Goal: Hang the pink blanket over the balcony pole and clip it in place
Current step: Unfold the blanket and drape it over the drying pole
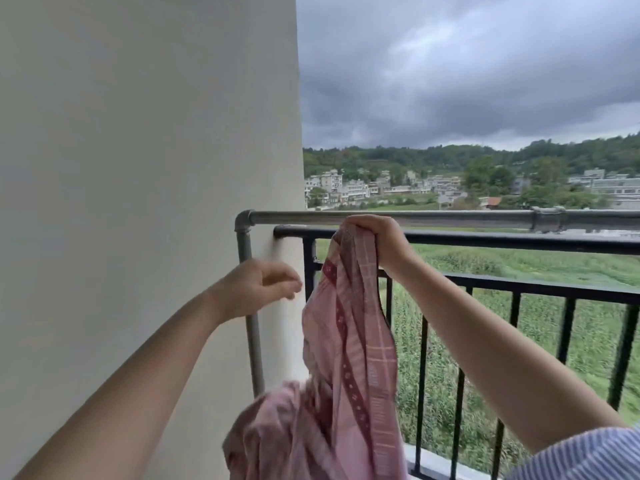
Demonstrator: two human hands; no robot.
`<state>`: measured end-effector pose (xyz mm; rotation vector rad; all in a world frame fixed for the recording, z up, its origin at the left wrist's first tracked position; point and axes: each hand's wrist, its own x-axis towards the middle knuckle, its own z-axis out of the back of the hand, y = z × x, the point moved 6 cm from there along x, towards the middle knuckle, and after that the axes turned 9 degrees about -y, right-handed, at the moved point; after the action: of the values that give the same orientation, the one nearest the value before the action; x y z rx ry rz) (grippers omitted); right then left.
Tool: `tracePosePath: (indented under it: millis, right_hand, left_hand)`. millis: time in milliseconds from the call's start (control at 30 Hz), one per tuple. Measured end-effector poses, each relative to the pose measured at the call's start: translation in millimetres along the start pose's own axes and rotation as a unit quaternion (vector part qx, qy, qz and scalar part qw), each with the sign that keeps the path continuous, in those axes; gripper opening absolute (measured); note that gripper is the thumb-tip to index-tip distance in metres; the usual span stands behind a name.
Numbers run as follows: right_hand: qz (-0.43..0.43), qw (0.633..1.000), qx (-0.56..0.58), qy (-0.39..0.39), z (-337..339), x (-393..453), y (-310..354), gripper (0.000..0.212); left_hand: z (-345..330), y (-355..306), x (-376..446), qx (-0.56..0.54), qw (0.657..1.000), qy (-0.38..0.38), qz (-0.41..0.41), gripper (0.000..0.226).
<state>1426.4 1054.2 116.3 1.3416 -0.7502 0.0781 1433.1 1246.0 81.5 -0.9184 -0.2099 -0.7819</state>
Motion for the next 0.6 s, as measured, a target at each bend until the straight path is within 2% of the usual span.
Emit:
tracePosePath:
  millis: [67, 133, 200, 267, 300, 333, 367, 400, 467, 500, 567, 600]
  right_hand:
    - [-0.027, 0.990, 0.102, 0.095, -0.2, 3.1, 8.1, 0.055]
    - [0.006, 0.979, 0.094, 0.181, 4.4, -1.6, 19.2, 0.058]
    - [0.076, 0.966, 0.073, 0.236, 14.1, -8.9, 27.4, 0.050]
    - [0.140, 0.953, 0.056, 0.262, 26.9, -18.5, 33.9, 0.024]
    - [0.144, 0.949, 0.050, 0.275, 33.0, -25.5, 34.6, 0.016]
    - [0.127, 0.950, 0.041, 0.283, 39.1, -31.9, 35.1, 0.019]
    - [0.118, 0.952, 0.042, 0.280, 47.9, -37.0, 37.4, 0.021]
    - [0.116, 0.954, 0.050, 0.272, 59.7, -39.5, 38.3, 0.019]
    - [0.092, 0.969, 0.047, 0.223, 88.1, -35.7, 34.9, 0.014]
    - [0.043, 0.980, 0.032, 0.193, 99.8, -35.1, 31.5, 0.021]
    - [-0.043, 0.986, -0.074, 0.145, 124.3, -37.5, 11.8, 0.045]
    - [-0.059, 0.978, -0.146, 0.139, 133.1, -42.5, 4.8, 0.046]
  left_hand:
    - [5.3, 3.8, 17.2, 0.015, 0.996, -0.088, 0.013, 0.017]
    - [-6.6, 2.5, 34.3, 0.048, 0.996, -0.081, 0.004, 0.032]
    - [-32.3, -7.2, 48.5, -0.002, 1.000, 0.013, -0.024, 0.045]
    - [-66.9, -19.7, 51.1, -0.075, 0.987, 0.141, -0.030, 0.050]
    - [-83.8, -24.5, 47.2, -0.108, 0.974, 0.196, -0.021, 0.044]
    - [-101.4, -25.7, 42.5, -0.137, 0.961, 0.240, -0.001, 0.032]
    - [-118.2, -27.3, 39.3, -0.161, 0.951, 0.266, 0.007, 0.016]
    - [-132.0, -25.7, 39.6, -0.167, 0.949, 0.266, 0.005, 0.012]
    - [-142.6, -23.1, 45.3, -0.166, 0.965, 0.204, 0.008, 0.026]
    - [-138.9, -21.5, 50.4, -0.150, 0.978, 0.146, 0.008, 0.027]
    - [-122.7, -20.1, 58.2, -0.118, 0.993, 0.008, -0.003, 0.029]
    - [-112.2, -22.5, 61.1, -0.079, 0.995, -0.061, -0.026, 0.028]
